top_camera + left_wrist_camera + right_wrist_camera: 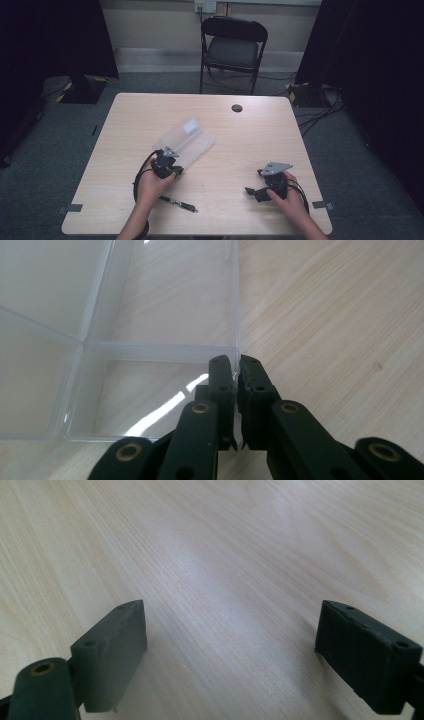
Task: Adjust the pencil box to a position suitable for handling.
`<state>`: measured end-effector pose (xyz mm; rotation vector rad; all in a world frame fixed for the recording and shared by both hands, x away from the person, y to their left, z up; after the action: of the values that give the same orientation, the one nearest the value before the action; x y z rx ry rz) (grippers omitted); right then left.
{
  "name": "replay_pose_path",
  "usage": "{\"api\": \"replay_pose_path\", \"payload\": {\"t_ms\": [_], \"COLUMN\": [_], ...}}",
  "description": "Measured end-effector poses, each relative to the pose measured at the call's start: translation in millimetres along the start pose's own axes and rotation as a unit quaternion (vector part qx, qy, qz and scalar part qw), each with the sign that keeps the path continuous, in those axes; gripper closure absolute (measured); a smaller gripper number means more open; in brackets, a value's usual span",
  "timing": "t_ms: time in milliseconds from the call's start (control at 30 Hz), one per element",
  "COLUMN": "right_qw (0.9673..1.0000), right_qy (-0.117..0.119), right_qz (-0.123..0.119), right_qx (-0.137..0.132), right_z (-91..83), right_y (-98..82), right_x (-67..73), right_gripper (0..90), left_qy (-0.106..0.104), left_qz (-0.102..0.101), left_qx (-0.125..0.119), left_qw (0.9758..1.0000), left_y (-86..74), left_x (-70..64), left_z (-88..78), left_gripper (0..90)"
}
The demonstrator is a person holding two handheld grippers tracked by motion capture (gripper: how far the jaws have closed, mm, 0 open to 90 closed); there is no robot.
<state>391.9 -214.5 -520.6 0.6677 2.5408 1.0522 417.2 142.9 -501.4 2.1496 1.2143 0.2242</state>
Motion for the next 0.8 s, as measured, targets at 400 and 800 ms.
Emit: {"api": "replay_pose_path", "payload": {"t_ms": [400,800], "right_qw": [1.0,1.0], "right_qy": [0.0,0.001], "right_qz": [0.0,0.0], "right_qx": [0.0,0.0], "right_z": [0.0,0.0], "right_y": [0.0,0.0], "right_x": [0.0,0.1], "right_gripper": [12.4,12.4], "left_qy": [0.001,0.002], "left_qz": [-0.006,-0.01], "left_qx": [0.0,0.002], "left_qw": [1.0,0.9999], "left_y": [-10.1,-20.4], "left_x": [10.0,12.8], "left_z": [-8.9,-17.7], "left_gripper": [85.2,84.9]}}
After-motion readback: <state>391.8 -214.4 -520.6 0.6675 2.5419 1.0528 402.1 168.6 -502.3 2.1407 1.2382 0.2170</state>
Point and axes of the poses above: each handheld gripper's, and its own axes: z roughly forward along the jaws, y roughly out of its top, x roughly to its left, the point moved 3 cm from there along z, roughly forward along the jaws, and after that the axes turned 8 degrees about -z, right-handed, at the moved point
